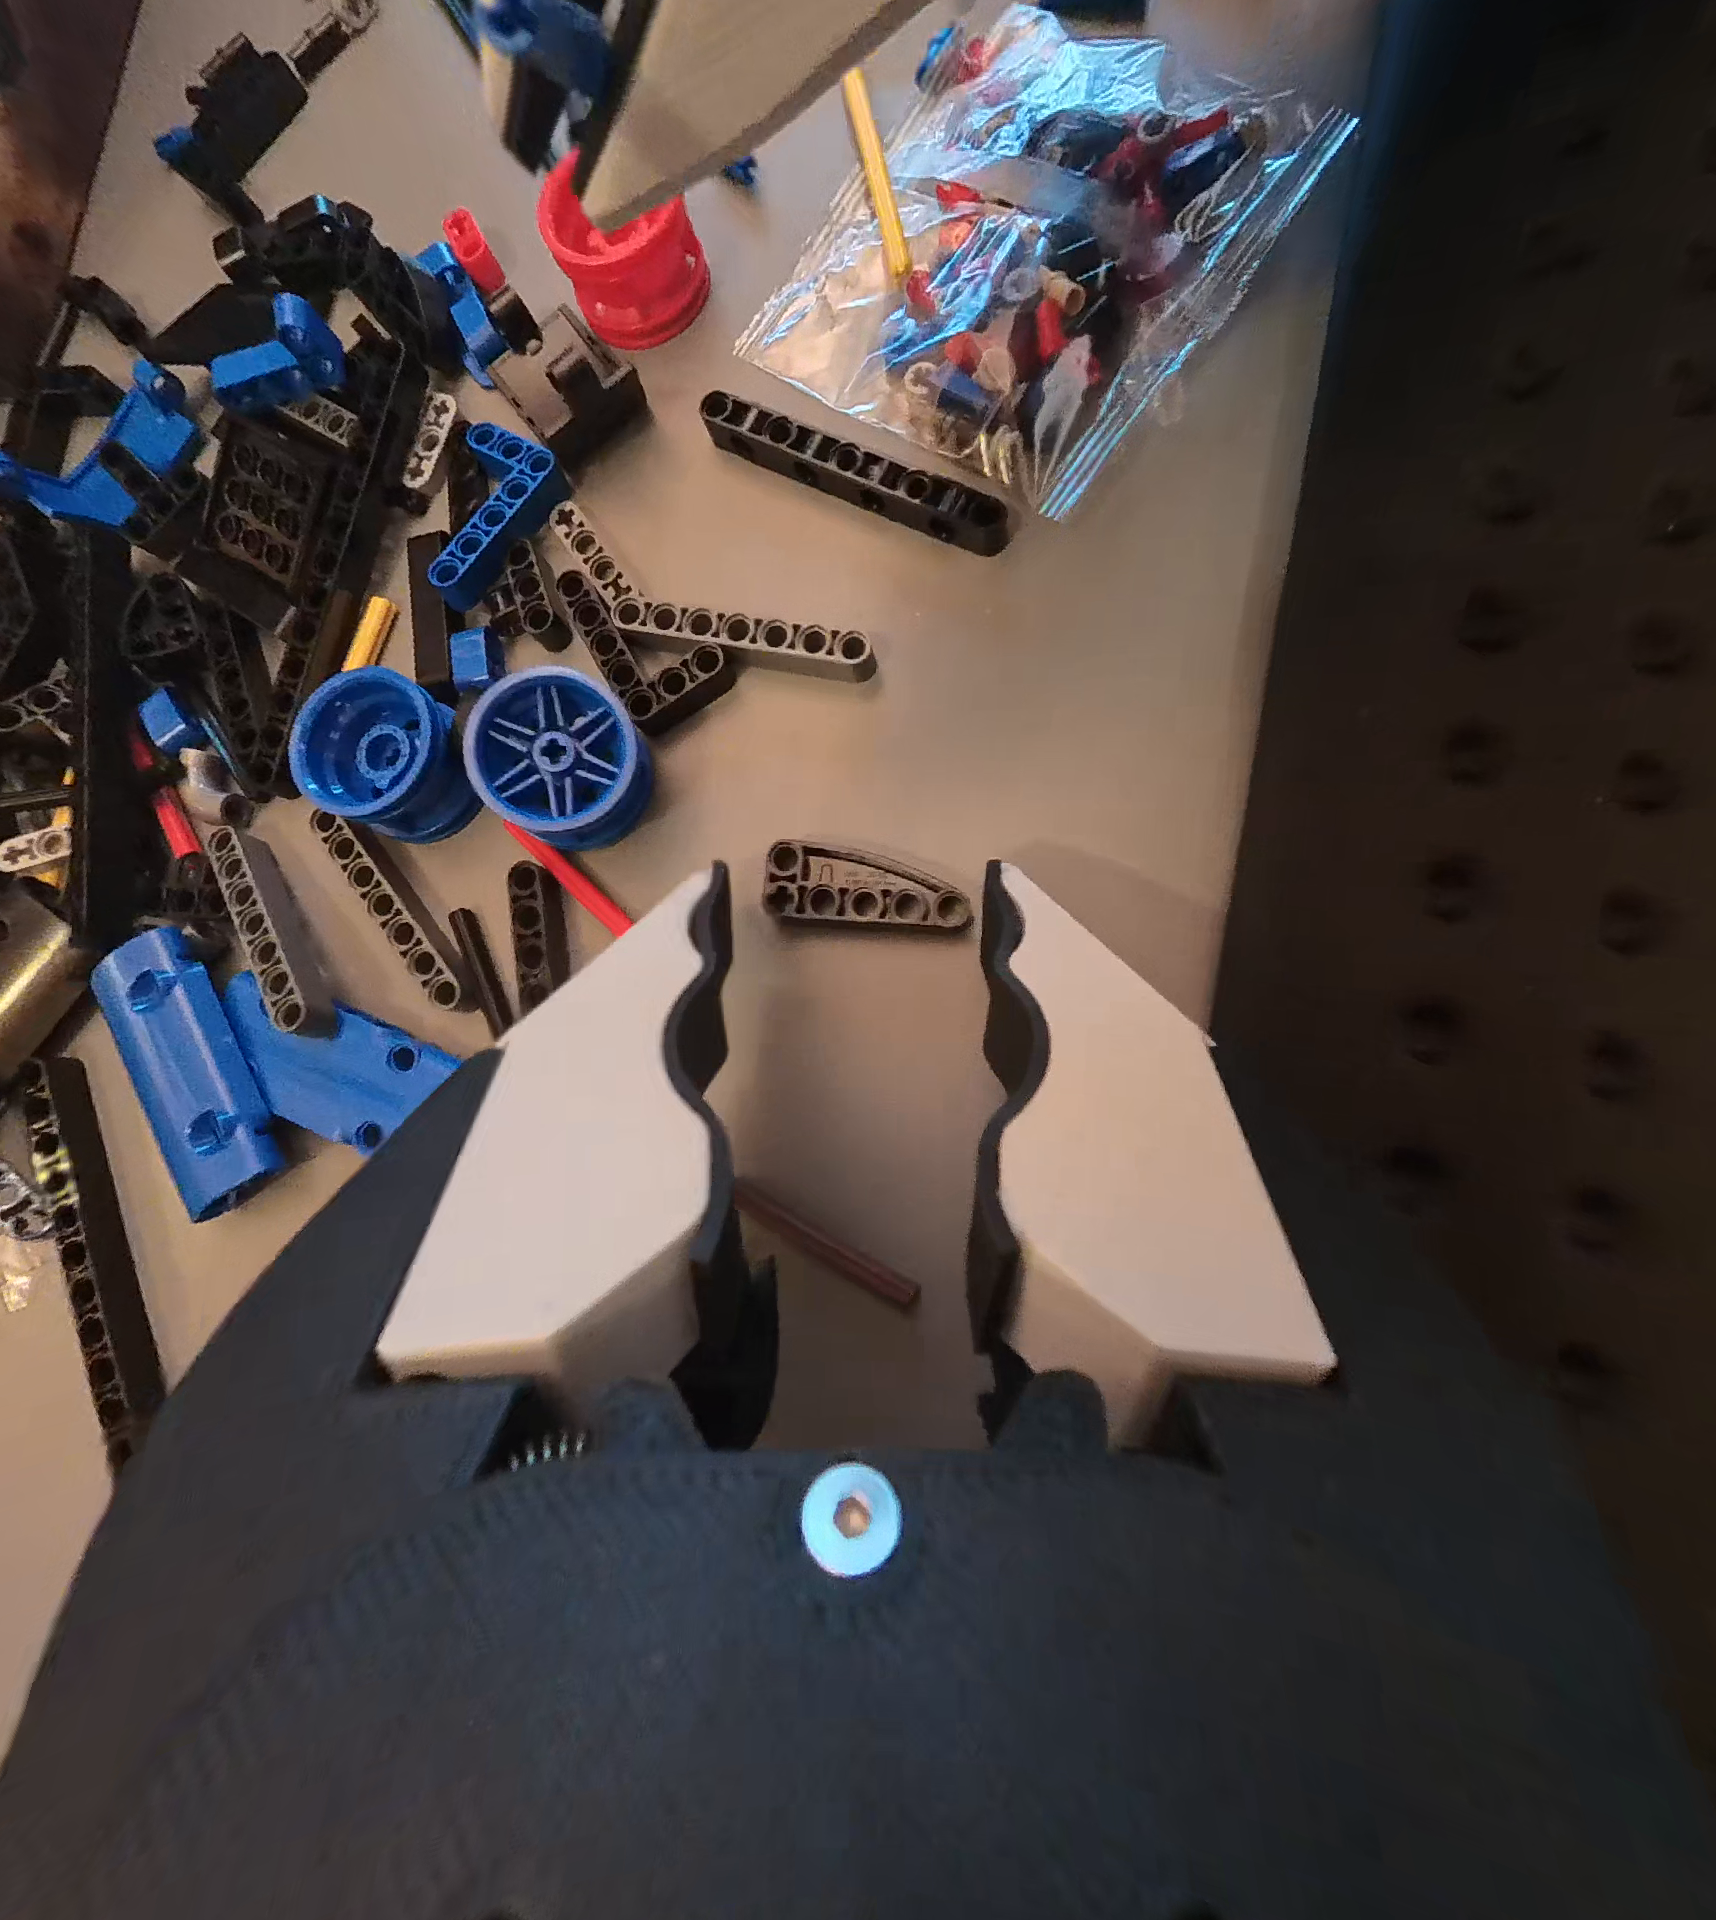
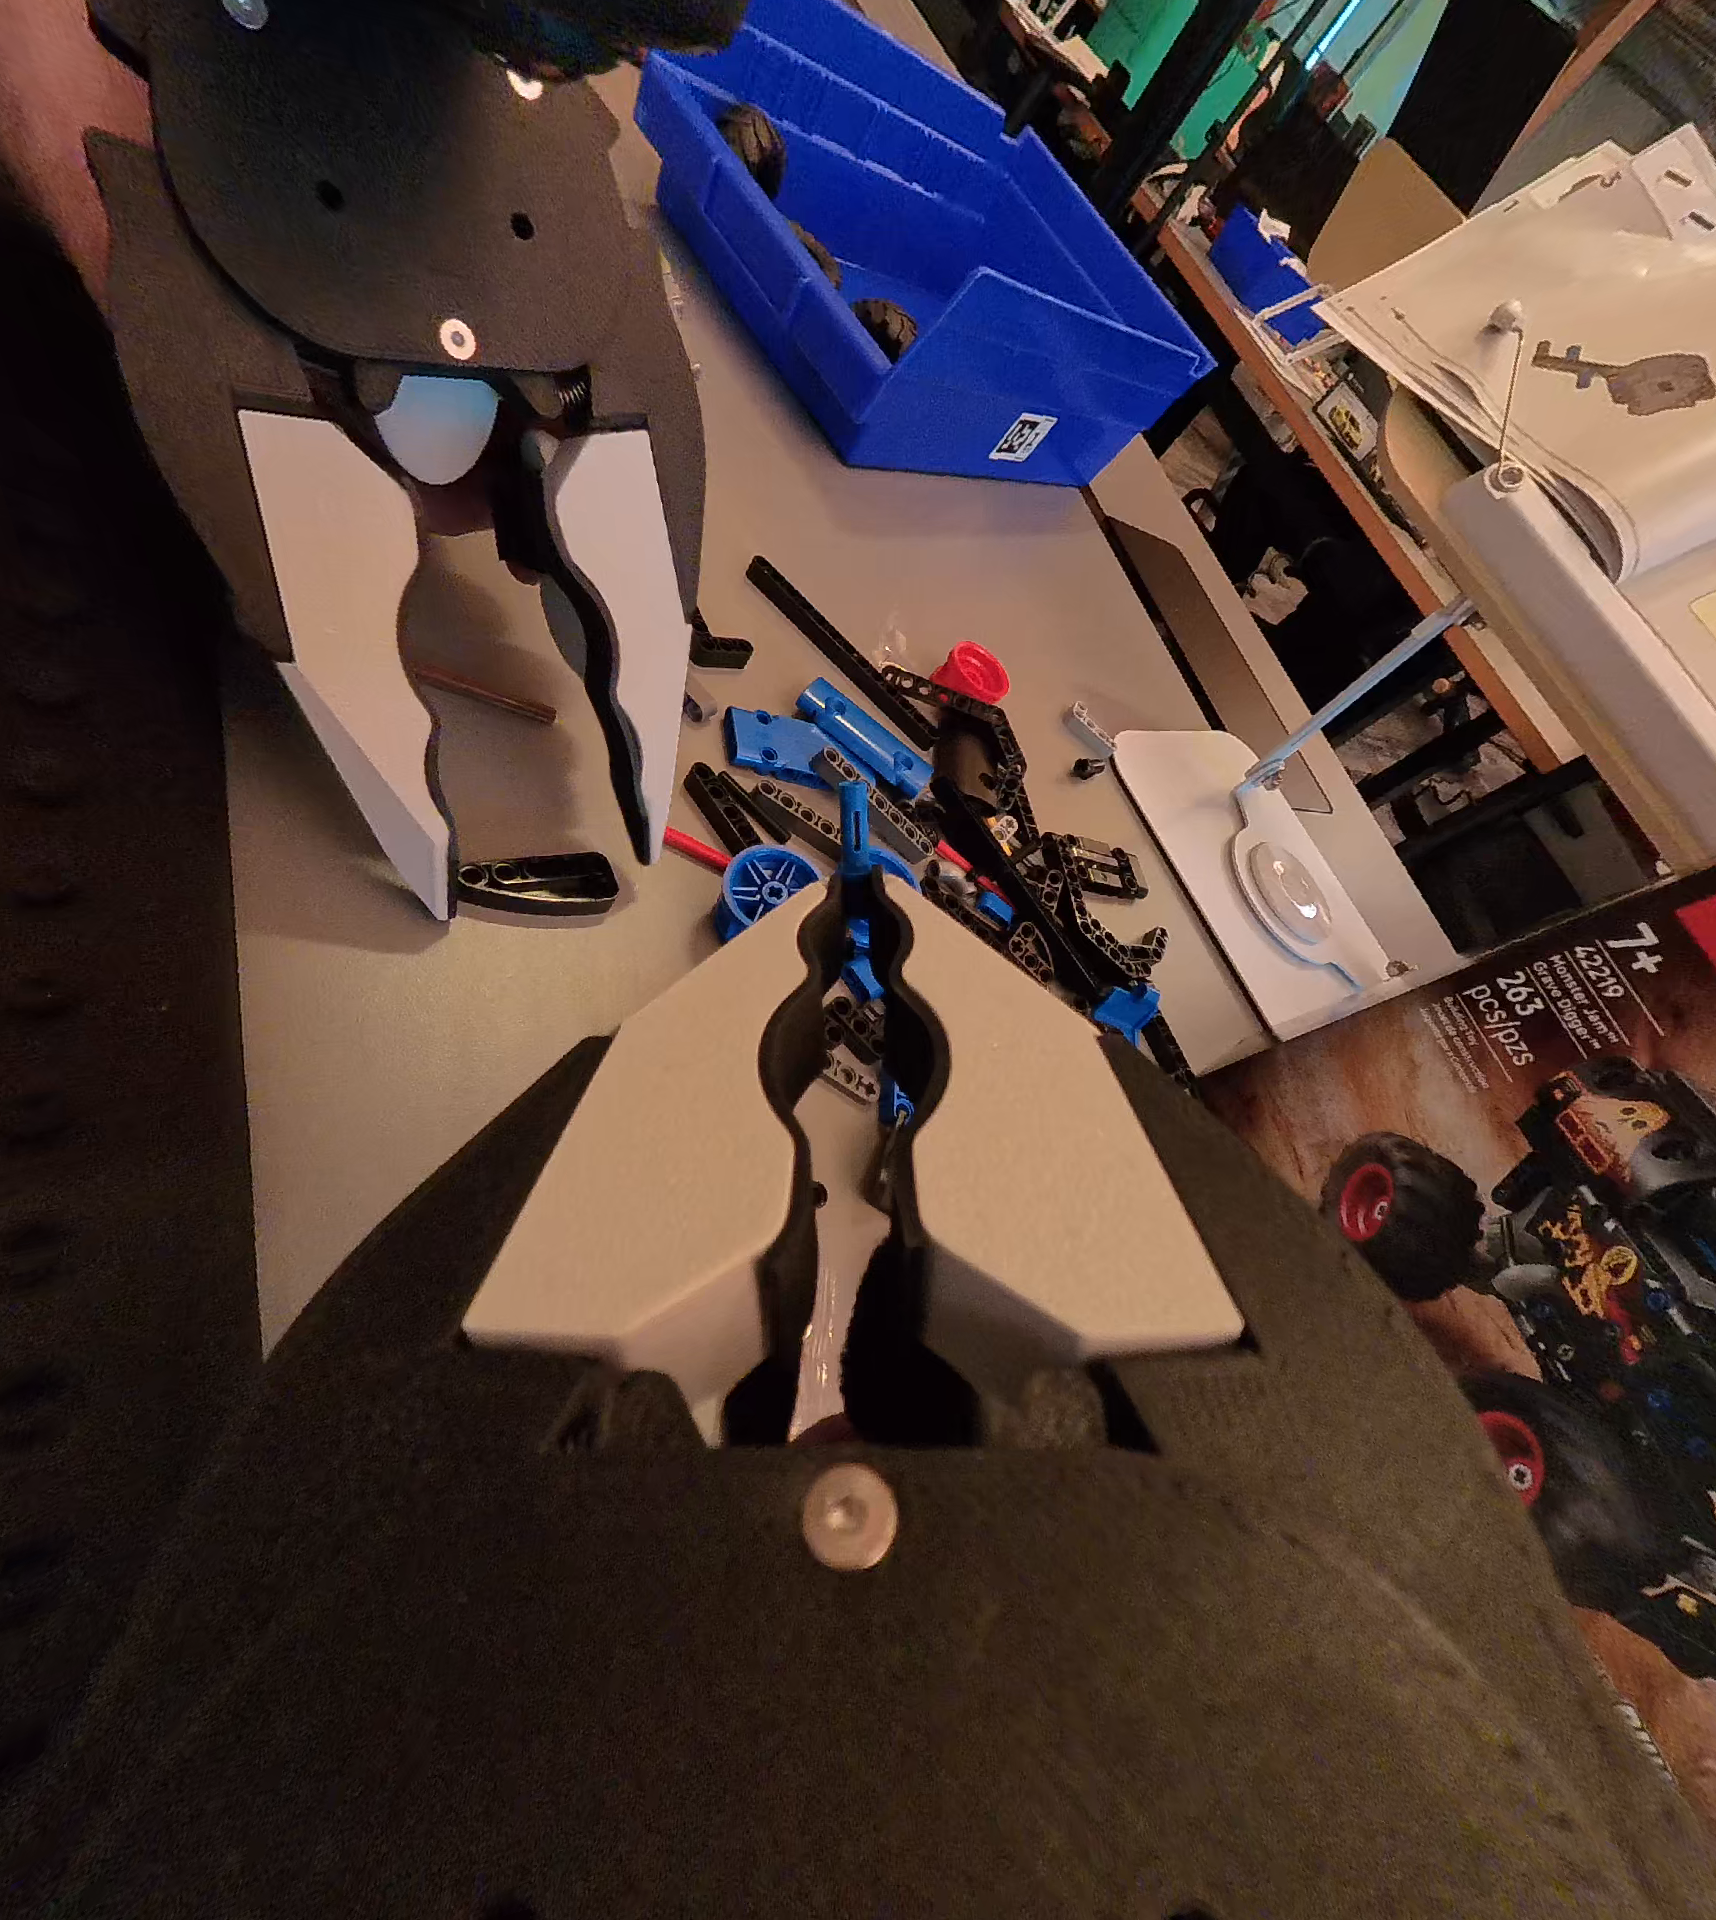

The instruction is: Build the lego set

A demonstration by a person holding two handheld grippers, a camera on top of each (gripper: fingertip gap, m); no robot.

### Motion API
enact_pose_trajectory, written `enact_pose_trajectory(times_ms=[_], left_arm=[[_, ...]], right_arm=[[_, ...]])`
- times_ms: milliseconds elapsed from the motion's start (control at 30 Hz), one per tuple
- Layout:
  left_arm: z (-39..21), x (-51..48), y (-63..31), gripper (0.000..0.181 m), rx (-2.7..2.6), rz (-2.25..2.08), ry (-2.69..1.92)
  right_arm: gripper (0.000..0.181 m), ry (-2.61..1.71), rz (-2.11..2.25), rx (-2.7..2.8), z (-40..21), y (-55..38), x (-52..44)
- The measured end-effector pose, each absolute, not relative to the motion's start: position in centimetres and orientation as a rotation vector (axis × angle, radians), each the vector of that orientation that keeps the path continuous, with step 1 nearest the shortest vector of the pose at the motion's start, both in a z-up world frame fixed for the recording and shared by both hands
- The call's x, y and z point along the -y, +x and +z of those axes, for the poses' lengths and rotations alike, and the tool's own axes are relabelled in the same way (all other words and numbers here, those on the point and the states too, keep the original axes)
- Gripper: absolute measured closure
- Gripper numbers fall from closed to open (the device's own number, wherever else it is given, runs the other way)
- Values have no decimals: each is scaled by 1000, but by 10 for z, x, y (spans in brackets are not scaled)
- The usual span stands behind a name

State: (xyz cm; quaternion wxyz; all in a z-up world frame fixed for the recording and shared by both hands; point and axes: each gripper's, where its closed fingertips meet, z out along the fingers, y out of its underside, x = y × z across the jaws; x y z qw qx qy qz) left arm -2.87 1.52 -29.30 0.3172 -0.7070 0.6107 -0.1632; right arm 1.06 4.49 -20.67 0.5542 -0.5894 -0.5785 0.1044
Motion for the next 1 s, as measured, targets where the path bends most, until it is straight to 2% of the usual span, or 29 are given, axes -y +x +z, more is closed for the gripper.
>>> enact_pose_trajectory(times_ms=[67, 433, 1000], left_arm=[[-294, -11, -28, 143, -1629, -454, -1862], [-285, -24, -31, 144, -1587, -274, -1782], [-205, -34, -20, 144, -1309, -192, -1445]], right_arm=[[180, -1393, 248, 1368, -207, 10, -45], [180, -1402, 264, 1369, -208, 10, -45], [180, -1411, 350, 1342, -205, 8, -44]])
